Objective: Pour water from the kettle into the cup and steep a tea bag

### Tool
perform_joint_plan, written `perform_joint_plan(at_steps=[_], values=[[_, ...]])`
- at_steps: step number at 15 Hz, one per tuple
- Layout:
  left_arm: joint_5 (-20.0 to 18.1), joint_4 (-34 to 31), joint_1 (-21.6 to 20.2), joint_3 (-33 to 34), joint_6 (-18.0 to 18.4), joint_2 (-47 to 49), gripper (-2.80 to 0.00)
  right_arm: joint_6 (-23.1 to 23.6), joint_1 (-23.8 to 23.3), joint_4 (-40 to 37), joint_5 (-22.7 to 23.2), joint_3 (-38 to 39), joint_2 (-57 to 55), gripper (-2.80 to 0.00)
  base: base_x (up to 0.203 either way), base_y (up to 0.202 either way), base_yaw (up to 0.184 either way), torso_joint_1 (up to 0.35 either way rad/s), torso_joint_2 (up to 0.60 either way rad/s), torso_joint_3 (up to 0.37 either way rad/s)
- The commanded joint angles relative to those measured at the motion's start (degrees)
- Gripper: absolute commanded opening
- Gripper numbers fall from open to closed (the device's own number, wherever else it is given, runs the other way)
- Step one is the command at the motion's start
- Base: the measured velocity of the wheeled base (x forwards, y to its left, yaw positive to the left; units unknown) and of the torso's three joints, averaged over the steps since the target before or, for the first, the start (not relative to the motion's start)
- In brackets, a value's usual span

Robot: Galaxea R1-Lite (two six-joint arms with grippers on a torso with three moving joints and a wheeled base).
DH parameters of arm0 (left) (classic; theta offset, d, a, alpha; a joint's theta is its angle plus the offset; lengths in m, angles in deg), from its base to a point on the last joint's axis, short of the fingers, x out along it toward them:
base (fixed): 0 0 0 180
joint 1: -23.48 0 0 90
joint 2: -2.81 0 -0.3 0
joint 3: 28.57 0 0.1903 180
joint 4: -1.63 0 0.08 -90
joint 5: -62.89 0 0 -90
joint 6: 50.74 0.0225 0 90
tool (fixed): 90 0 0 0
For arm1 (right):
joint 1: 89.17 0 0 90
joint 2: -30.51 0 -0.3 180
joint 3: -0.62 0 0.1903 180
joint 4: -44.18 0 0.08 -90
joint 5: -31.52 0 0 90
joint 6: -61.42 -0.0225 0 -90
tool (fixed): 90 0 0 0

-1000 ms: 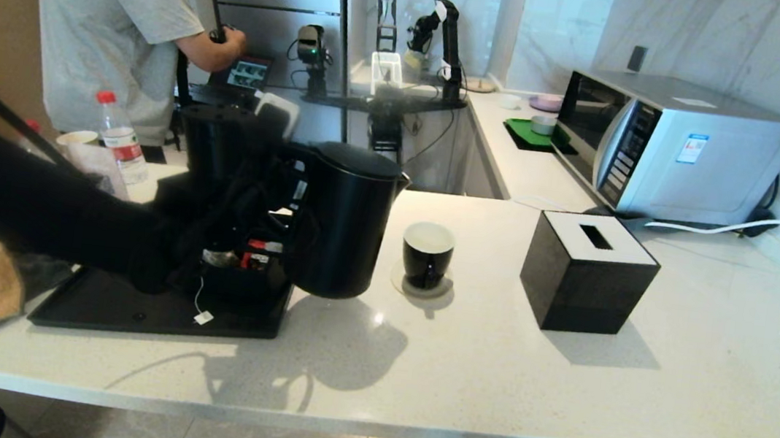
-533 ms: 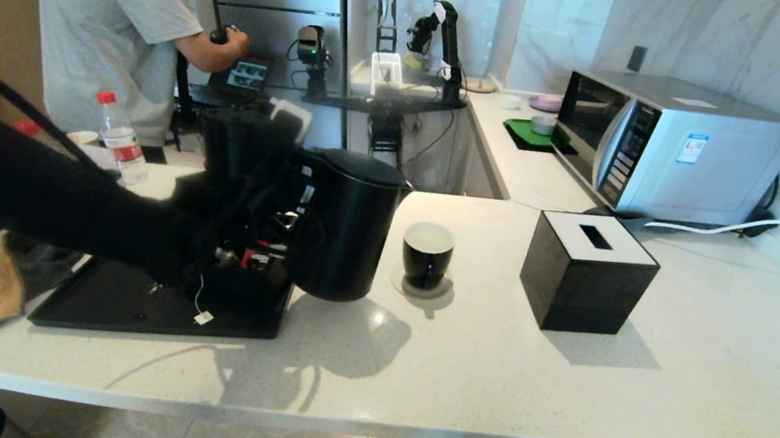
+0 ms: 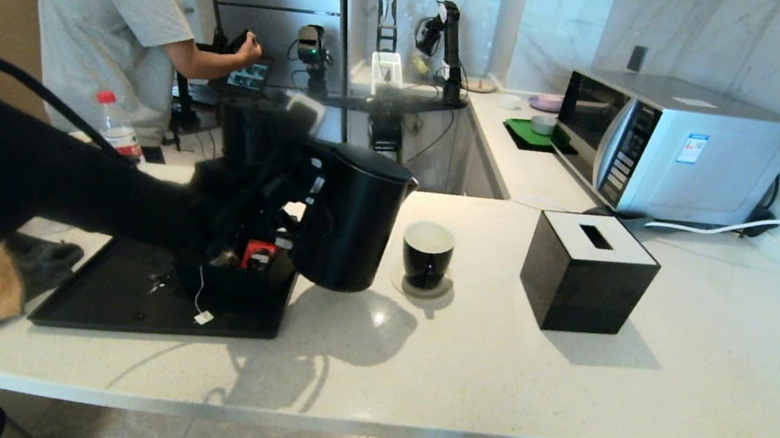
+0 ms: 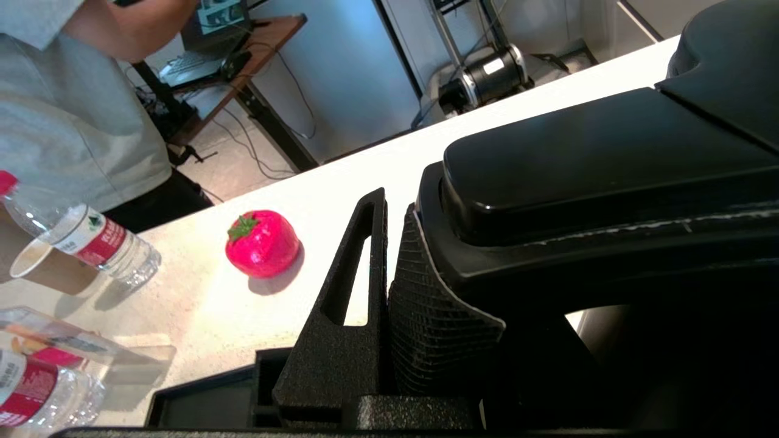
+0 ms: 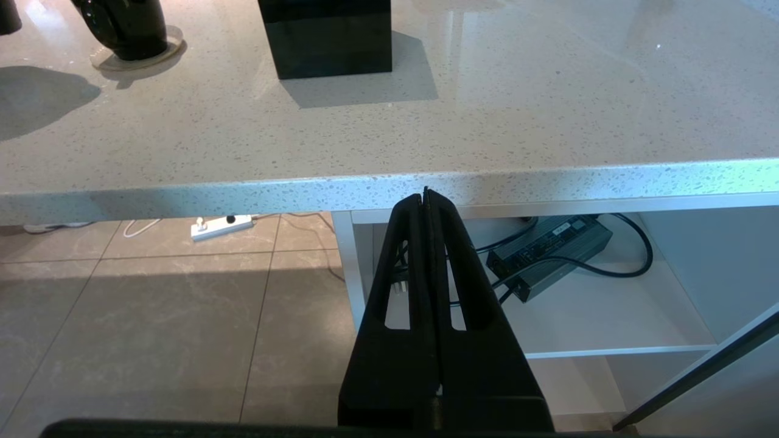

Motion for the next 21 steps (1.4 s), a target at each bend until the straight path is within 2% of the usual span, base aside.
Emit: perform_joint_plan(at_steps=[1, 9, 19, 21], values=[[0.1, -0.4, 0.3, -0.6, 0.2, 0.3, -2.80, 0.0, 0.0, 0.0, 0.0, 0.0, -0.1, -2.80, 0.000, 0.000, 0.000, 0.000, 0.00, 0.000], [0.1, -4.6, 0.7, -3.1, 1.5, 0.1, -2.80, 0.0, 0.0, 0.0, 0.0, 0.0, -0.1, -2.80, 0.000, 0.000, 0.000, 0.000, 0.00, 0.000], [0.1, -6.2, 0.6, -5.9, 4.8, 1.0, -2.80, 0.0, 0.0, 0.0, 0.0, 0.0, -0.1, -2.80, 0.000, 0.000, 0.000, 0.000, 0.00, 0.000], [0.1, -8.8, 0.6, -6.4, 4.8, 1.0, -2.80, 0.0, 0.0, 0.0, 0.0, 0.0, -0.1, -2.80, 0.000, 0.000, 0.000, 0.000, 0.00, 0.000]])
